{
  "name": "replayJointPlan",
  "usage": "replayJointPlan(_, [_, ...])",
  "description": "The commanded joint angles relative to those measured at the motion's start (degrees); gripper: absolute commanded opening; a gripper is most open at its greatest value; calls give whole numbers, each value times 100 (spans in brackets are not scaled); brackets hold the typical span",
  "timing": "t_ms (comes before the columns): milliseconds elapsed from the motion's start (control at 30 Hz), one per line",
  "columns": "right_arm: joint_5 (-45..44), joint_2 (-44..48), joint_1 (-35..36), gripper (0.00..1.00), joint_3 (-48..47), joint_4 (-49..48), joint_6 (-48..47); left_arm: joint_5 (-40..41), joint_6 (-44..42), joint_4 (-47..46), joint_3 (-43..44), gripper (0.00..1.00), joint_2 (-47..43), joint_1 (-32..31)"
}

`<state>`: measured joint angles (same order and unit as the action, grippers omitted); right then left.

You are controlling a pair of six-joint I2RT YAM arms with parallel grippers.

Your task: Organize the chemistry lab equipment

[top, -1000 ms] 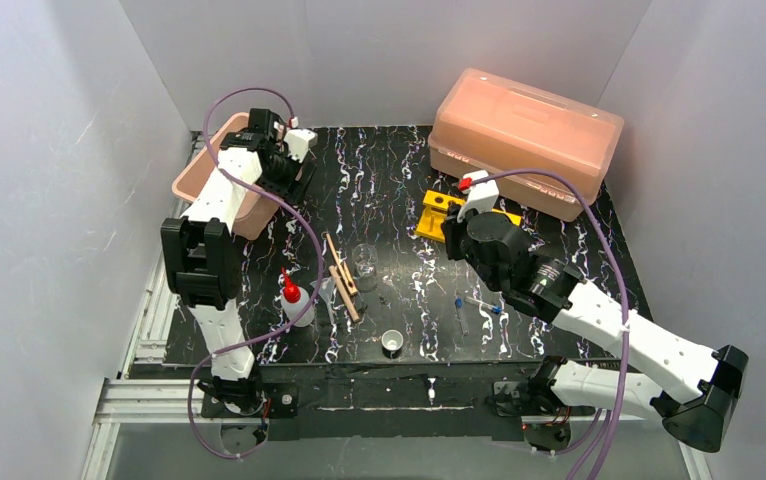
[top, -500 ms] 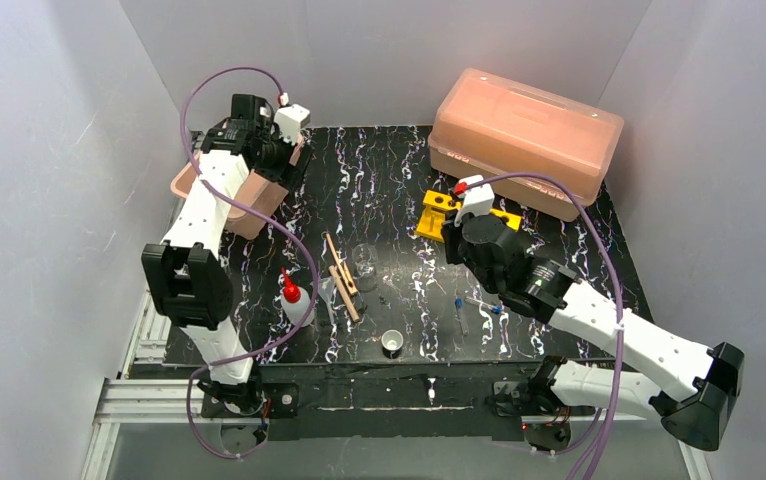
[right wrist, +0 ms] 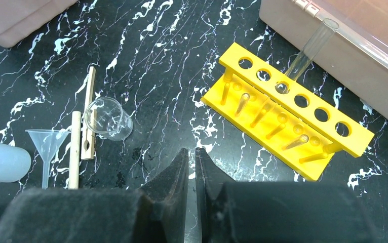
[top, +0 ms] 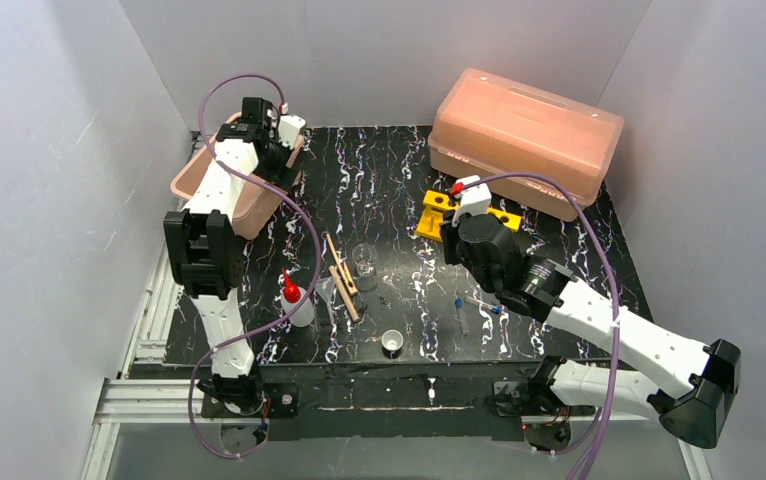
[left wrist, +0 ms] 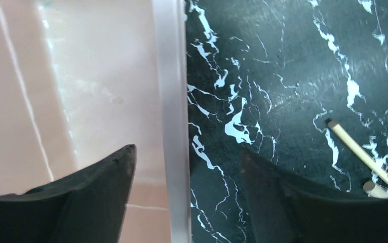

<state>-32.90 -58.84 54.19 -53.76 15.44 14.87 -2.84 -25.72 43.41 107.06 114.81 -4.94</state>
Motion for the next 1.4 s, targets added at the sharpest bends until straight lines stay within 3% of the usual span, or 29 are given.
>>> replayJointPlan(0, [-137, 238, 38, 17, 30, -152, 68, -520, -151, 622, 405, 64, -5, 78])
replayJointPlan(100, [-162, 274, 39, 17, 39, -139, 69, -512, -243, 684, 345, 57, 38, 111])
replayJointPlan(267, [-224, 343, 39, 17, 70, -137, 63, -1179, -466, 850, 99, 21, -178, 133])
replayJointPlan(333, [-228, 362, 38, 17, 102, -146, 61, -1546, -669, 1003, -25, 11, -329, 125])
replayJointPlan(533, [-234, 353, 39, 17, 189, -177, 131, -2254, -1344, 1496, -728, 10, -907, 45])
replayJointPlan(867, [-206, 331, 39, 17, 228, -168, 204, -2302, -2645, 1728, -2342, 15, -1856, -755])
replayJointPlan(1367, [-274, 478, 38, 17, 283, 54, 296, -2159, -2732, 1561, -2354, 16, -1652, -1583])
